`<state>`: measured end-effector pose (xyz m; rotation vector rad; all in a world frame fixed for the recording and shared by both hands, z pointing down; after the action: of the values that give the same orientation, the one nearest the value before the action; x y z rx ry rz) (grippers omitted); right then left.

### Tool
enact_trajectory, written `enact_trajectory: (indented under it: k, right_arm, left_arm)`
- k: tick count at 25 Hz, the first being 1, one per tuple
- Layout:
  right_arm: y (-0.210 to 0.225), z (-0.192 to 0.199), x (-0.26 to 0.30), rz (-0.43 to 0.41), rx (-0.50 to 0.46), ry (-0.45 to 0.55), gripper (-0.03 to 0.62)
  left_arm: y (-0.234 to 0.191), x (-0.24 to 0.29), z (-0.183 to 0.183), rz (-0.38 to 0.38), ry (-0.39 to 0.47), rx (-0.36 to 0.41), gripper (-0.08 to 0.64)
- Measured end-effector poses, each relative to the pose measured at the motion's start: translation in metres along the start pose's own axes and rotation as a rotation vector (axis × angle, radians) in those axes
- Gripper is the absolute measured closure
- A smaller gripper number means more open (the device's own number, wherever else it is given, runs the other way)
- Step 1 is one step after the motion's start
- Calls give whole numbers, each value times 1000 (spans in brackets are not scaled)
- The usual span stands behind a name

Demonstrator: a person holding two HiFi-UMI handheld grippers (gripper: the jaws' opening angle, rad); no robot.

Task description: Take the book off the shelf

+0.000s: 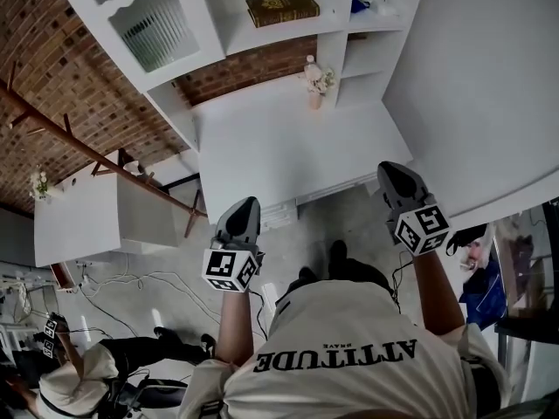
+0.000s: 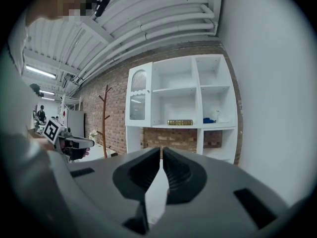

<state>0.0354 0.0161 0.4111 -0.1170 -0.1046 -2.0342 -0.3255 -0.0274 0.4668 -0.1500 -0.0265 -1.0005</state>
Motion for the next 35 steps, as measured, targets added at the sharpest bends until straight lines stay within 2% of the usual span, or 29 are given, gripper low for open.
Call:
enact_trajectory:
  k: [8,15,25,35]
  right_arm:
    - [32,-3,28,-31,1,15,558]
    - [81,-10,67,-83,-20,8,558]
    - [156,-16,116,-144,-17,-5,558]
    - [225,-14,155,-235,7,-12,558]
  left_arm:
    - [0,24,-8,-43,2,11,534]
    - [6,63,-17,-82,49,-13,534]
    - [18,133,-21,-153,7,-17,534]
    - [30,188,-35,-240,-31,51,534]
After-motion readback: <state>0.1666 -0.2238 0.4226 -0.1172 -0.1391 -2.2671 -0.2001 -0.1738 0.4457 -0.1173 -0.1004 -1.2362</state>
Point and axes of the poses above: the fingertips, and each gripper's own axes: x forward along the fingers, y to its right, z out of its underside, the point moved 8 cm from there along -x, backward along the fingers, and after that the axes turned 9 degrees about -z, right-handed, at the moved point
